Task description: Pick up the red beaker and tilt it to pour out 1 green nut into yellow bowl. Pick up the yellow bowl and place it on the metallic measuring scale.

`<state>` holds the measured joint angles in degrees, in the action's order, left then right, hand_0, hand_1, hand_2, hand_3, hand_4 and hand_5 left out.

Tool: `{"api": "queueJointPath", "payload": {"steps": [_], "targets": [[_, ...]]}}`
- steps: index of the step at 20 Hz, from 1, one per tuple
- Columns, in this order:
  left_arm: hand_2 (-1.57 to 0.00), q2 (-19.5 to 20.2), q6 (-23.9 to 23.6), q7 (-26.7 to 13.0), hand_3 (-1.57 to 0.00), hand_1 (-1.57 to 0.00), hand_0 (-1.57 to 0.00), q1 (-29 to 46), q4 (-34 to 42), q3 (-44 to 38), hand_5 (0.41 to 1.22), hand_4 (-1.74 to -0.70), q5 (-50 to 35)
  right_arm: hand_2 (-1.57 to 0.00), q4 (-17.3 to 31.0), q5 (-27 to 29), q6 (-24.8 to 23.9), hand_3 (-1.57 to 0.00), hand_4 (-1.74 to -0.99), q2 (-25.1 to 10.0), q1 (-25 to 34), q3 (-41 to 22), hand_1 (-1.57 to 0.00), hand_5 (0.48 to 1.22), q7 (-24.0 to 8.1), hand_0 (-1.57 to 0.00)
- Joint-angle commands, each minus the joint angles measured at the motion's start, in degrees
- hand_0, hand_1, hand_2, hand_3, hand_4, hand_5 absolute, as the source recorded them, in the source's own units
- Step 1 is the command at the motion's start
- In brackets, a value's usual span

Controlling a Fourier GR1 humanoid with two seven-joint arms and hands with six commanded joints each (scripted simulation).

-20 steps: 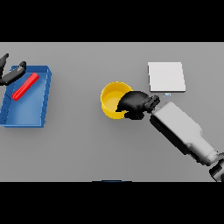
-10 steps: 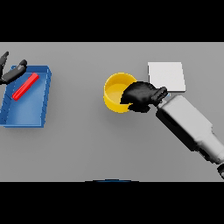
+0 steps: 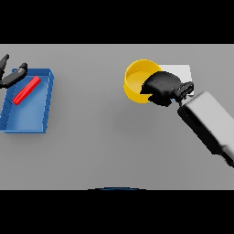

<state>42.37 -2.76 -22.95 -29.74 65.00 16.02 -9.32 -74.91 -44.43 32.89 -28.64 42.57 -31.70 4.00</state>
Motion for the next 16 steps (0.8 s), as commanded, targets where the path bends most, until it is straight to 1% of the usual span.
{"api": "queueJointPath", "payload": {"steps": [1,2,4,6,7,8,10,11,12,13,15,16], "targets": [[0.00,0.14,-0.08,-0.21,0.00,0.00,0.00,0.54,0.71,-0.19,0.723,-0.83,-0.42,-1.50,1.36,-0.13,-1.41,-1.17,-1.741,-0.37,0.59,0.63,-1.57,1.220,0.68,-1.55],[0.00,0.08,-0.40,-0.61,0.00,0.00,0.00,0.50,0.74,-0.14,0.728,-0.83,-0.28,-1.52,3.13,-0.50,-3.54,-1.17,-1.741,-0.68,0.97,1.24,-1.57,1.220,1.43,-1.55],[0.00,0.64,-0.36,-1.08,0.00,0.00,0.00,0.88,1.60,-0.40,0.737,-0.84,-0.62,-1.53,5.42,-0.56,-5.47,-1.16,-1.741,-1.99,1.76,2.43,-1.57,1.221,2.56,-1.56],[0.00,0.58,-0.38,-2.19,0.00,0.00,0.00,1.09,2.51,-0.45,0.739,-0.84,-1.22,-1.54,9.16,-0.93,-7.06,-1.15,-1.741,-2.67,3.37,3.28,-1.57,1.221,3.07,-1.56],[0.00,0.95,-0.76,-2.34,0.00,0.00,0.00,1.49,2.94,-0.52,0.746,-0.85,-1.01,-1.55,11.22,-1.24,-8.18,-1.15,-1.741,-3.29,3.63,3.55,-1.57,1.221,4.05,-1.57],[0.00,0.85,-0.72,-2.90,0.00,0.00,0.00,1.24,3.12,-0.33,0.754,-0.85,-0.98,-1.55,13.03,-1.41,-9.59,-1.16,-1.741,-3.06,3.90,4.02,-1.57,1.221,3.52,-1.57],[0.00,0.55,-0.85,-3.27,0.00,0.00,0.00,1.38,2.95,-0.26,0.760,-0.85,-1.06,-1.55,16.44,-1.48,-11.42,-1.15,-1.741,-3.07,4.56,4.80,-1.57,1.221,3.98,-1.57],[0.00,0.90,-0.66,-4.29,0.00,0.00,0.00,0.88,3.25,-0.54,0.761,-0.85,-1.43,-1.55,19.08,-1.79,-12.18,-1.15,-1.741,-2.84,5.48,5.07,-1.57,1.221,3.92,-1.57],[0.00,0.82,-0.81,-4.03,0.00,0.00,0.00,1.28,3.36,-0.64,0.762,-0.86,-1.59,-1.53,21.26,-1.99,-13.08,-1.17,-1.741,-2.46,5.71,5.19,-1.57,1.221,3.71,-1.57],[0.00,0.91,-1.19,-4.68,0.00,0.00,0.00,1.54,4.33,-0.38,0.768,-0.86,-1.42,-1.53,22.73,-1.99,-13.65,-1.16,-1.741,-2.07,5.87,5.34,-1.57,1.221,3.67,-1.57],[0.00,1.05,-0.86,-5.27,0.00,0.00,0.00,0.94,3.94,-0.40,0.779,-0.86,-1.43,-1.50,25.78,-1.83,-14.90,-1.18,-1.741,-2.24,6.33,5.99,-1.57,1.221,5.08,-1.57],[0.00,0.36,-1.13,-5.66,0.00,0.00,0.00,0.45,3.23,0.23,0.784,-0.86,-0.77,-1.48,27.21,-1.79,-15.45,-1.21,-1.741,-1.83,6.67,6.21,-1.57,1.221,4.74,-1.57]]}}
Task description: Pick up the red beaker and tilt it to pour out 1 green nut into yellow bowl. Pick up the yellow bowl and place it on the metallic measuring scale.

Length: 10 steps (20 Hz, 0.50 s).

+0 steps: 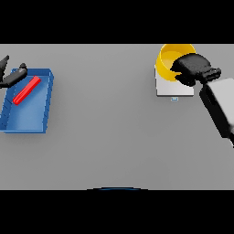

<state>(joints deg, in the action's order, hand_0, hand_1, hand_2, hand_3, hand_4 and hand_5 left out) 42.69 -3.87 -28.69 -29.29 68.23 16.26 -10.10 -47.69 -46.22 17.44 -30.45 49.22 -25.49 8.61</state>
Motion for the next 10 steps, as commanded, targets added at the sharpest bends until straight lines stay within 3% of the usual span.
{"api": "queueJointPath", "payload": {"steps": [1,7,10], "targets": [[0.00,0.30,0.13,0.33,0.00,0.00,0.00,-0.10,-0.22,-0.19,0.789,-0.86,0.05,-1.45,1.50,-0.04,-0.54,-1.24,-1.741,0.16,0.33,0.04,-1.57,1.221,1.12,-1.57],[0.00,1.02,0.58,-0.50,0.00,0.00,0.00,0.60,0.61,-0.21,0.807,-0.85,-0.24,-1.38,8.17,0.03,-2.95,-1.38,-1.741,1.82,0.82,0.53,-1.57,1.221,2.51,-1.57],[0.00,0.84,0.48,-0.40,0.00,0.00,0.00,0.58,0.50,-0.05,0.796,-0.85,-0.05,-1.38,9.74,-0.30,-3.15,-1.42,-1.741,2.59,0.87,0.24,-1.57,1.221,1.70,-1.57]]}}
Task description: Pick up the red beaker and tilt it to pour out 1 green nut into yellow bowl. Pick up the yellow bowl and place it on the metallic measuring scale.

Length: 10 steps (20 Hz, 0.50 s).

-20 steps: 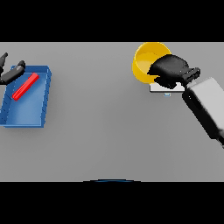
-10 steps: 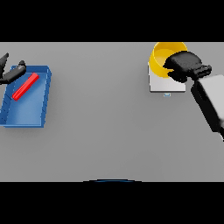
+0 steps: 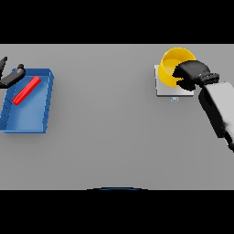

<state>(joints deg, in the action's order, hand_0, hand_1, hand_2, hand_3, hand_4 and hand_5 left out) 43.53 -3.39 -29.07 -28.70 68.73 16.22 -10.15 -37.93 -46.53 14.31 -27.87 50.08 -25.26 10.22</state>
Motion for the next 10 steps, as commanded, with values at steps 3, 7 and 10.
{"api": "queueJointPath", "payload": {"steps": [3,7,10], "targets": [[0.00,-0.31,-0.04,0.63,0.00,0.00,0.00,-0.22,-0.11,0.27,0.780,-0.84,0.29,-1.40,0.54,0.60,0.43,-1.38,-1.741,-0.14,0.14,0.34,-1.57,1.221,0.82,-1.57],[0.00,-0.43,0.33,0.77,0.00,0.00,0.00,-0.24,-0.72,0.22,0.774,-0.84,0.16,-1.01,1.72,1.02,1.23,-0.82,-1.592,0.36,0.48,0.74,-1.12,1.074,-0.14,-1.33],[0.00,-0.45,-0.08,0.66,0.00,0.00,0.00,0.26,0.33,0.06,0.764,-0.84,-0.24,-0.58,2.12,2.73,3.09,-0.48,-1.513,0.56,0.96,2.23,-0.67,0.923,-1.02,-0.76]]}}
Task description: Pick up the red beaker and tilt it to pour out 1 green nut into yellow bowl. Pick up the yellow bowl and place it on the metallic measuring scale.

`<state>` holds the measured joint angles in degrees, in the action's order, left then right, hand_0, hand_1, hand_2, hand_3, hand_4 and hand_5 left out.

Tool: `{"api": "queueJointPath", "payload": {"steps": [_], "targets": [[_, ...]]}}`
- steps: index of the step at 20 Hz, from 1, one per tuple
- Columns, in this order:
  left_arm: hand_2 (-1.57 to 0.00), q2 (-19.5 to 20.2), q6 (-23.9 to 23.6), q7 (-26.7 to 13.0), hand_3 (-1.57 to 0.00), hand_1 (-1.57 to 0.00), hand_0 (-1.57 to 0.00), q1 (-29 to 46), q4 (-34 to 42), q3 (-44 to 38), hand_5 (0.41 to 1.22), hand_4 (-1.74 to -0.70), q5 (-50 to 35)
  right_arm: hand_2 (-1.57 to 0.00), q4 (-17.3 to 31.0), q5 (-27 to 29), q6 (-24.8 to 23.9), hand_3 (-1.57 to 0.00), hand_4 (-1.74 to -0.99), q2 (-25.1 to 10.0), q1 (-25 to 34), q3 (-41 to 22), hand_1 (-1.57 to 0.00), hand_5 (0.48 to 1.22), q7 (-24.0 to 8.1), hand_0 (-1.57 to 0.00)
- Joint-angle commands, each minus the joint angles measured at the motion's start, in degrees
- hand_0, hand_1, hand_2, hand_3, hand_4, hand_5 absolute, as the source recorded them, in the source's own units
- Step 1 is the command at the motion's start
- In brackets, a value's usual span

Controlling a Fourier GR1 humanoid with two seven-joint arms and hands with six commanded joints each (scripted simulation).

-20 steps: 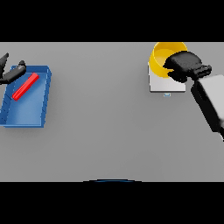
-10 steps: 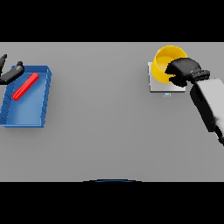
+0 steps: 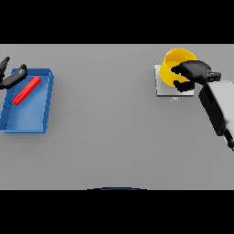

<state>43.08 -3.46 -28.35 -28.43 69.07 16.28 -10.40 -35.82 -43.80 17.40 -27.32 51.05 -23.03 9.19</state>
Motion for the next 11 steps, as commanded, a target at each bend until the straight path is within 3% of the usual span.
{"api": "queueJointPath", "payload": {"steps": [1,5,11], "targets": [[0.00,0.45,0.13,0.15,0.00,0.00,0.00,0.38,0.22,-0.22,0.764,-0.84,-0.13,-0.47,-0.15,0.31,0.50,-0.39,-1.496,-0.07,-0.46,0.09,-0.56,0.890,-0.01,-0.61],[0.00,0.01,0.11,-0.21,0.00,0.00,0.00,-0.11,-0.03,0.01,0.750,-0.83,-0.06,-0.19,-0.34,-0.47,0.81,-0.16,-1.448,0.06,-0.66,-0.89,-0.24,0.824,0.06,-0.25],[0.00,-0.12,0.20,0.26,0.00,0.00,0.00,-0.31,-0.26,-0.08,0.760,-0.83,-0.10,-0.05,-0.77,-0.75,2.78,-0.04,-1.390,-0.60,-0.80,-1.49,-0.06,0.779,-0.58,-0.06]]}}
